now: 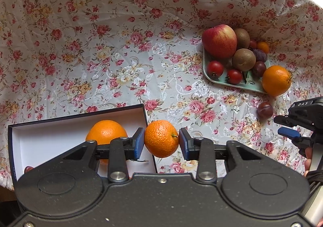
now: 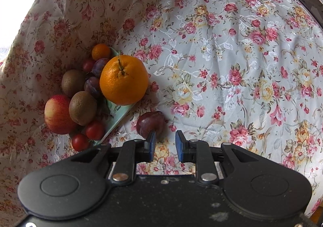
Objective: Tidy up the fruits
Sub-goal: 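Grasp the dark plum with the right tool while the left tool carries the mandarin toward the box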
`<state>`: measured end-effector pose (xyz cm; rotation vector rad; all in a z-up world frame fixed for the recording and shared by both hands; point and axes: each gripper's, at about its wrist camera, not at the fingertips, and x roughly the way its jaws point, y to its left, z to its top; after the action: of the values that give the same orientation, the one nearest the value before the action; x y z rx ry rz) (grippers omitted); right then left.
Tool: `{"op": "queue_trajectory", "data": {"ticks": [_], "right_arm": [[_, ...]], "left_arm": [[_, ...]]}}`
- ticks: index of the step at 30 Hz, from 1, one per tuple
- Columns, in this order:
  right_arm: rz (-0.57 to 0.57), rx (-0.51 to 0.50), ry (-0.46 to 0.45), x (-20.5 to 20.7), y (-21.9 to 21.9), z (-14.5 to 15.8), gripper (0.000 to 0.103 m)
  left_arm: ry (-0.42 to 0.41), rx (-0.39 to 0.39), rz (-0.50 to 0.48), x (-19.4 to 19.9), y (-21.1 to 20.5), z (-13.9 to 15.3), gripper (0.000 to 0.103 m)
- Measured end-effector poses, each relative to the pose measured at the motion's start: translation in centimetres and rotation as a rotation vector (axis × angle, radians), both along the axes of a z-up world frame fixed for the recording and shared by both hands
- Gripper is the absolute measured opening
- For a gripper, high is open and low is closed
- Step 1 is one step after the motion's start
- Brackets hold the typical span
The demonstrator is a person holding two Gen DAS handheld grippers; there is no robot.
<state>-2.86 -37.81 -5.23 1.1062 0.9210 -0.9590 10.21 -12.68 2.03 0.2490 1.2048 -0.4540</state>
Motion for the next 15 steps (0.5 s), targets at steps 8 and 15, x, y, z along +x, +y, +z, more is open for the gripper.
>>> {"op": "queue_trajectory", "data": {"ticks": [8,15], "right_arm": [[-0.033,0.028,-0.030,2.2,-0.8,-1.0,0.024],[-0.012,-0.052,0.046,4.0,-0.7,-1.9,0.036]], "left_arm": [[0.007,0.005,-0.005,1.2,-0.4,-0.7,0.045],[0.020,0.010,-0.009,2.3,-0.7,-1.3,0.045]]}}
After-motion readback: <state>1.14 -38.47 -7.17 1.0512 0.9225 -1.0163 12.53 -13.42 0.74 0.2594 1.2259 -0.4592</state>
